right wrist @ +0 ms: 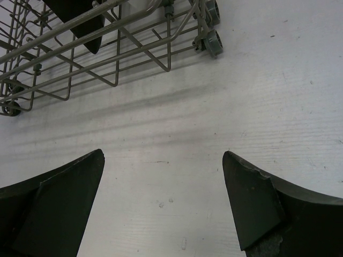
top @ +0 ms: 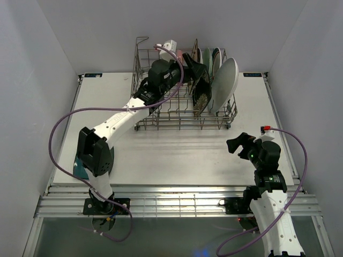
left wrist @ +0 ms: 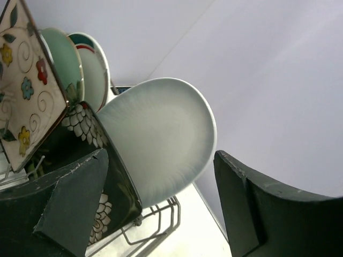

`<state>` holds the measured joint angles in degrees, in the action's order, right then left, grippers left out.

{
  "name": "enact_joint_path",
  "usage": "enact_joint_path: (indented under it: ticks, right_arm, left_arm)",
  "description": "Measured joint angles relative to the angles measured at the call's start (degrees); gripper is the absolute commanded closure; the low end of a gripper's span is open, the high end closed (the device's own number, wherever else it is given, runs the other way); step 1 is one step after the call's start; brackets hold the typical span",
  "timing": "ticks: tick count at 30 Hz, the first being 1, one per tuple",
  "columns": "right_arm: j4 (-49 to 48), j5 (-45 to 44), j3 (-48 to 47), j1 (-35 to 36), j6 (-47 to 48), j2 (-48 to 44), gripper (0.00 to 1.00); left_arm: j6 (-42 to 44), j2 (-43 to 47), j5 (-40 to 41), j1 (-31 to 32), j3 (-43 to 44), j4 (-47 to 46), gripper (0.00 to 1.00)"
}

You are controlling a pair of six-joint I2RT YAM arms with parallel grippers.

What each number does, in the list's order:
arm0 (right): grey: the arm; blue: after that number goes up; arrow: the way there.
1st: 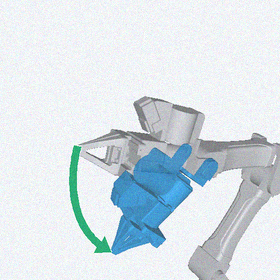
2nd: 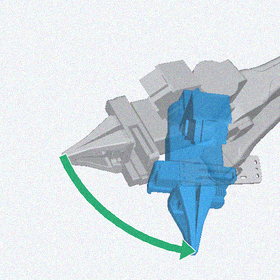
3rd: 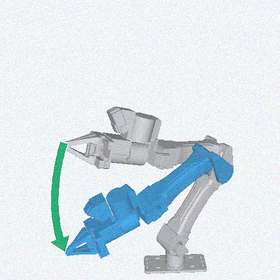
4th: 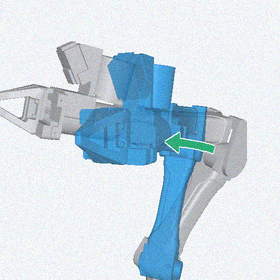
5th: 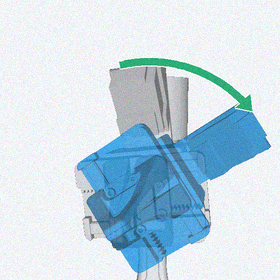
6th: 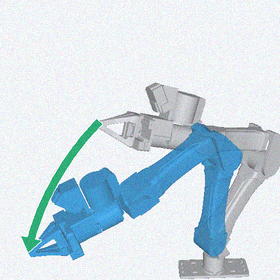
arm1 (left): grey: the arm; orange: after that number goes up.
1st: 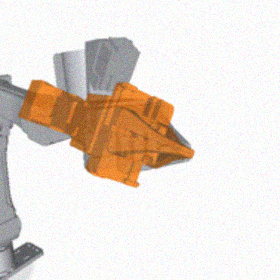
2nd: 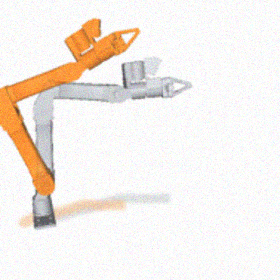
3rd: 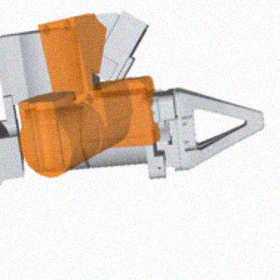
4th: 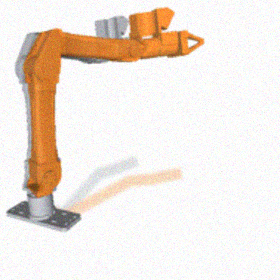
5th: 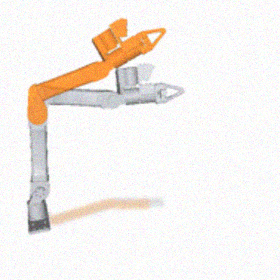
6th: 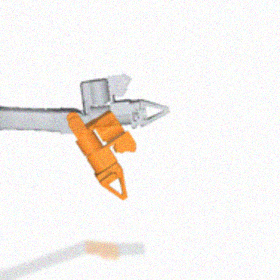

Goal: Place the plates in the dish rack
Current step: Insert the plate into the dish rack.

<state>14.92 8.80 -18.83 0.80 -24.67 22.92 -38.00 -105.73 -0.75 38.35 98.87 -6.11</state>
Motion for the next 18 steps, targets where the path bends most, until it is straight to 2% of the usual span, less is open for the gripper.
enact_joint_path:
  ticks: [3, 18]
  right_arm:
    - [0.0, 0.0, 0.0, 0.0, 0.0, 0.0, 0.04]
    - [0.0, 0.6, 0.0, 0.0, 0.0, 0.0, 0.04]
  left_arm:
    - [2.4, 4.4, -1.9, 0.0, -3.7, -2.1, 0.02]
    - [17.6, 27.9, -4.9, 0.1, -22.1, -5.6, 0.02]
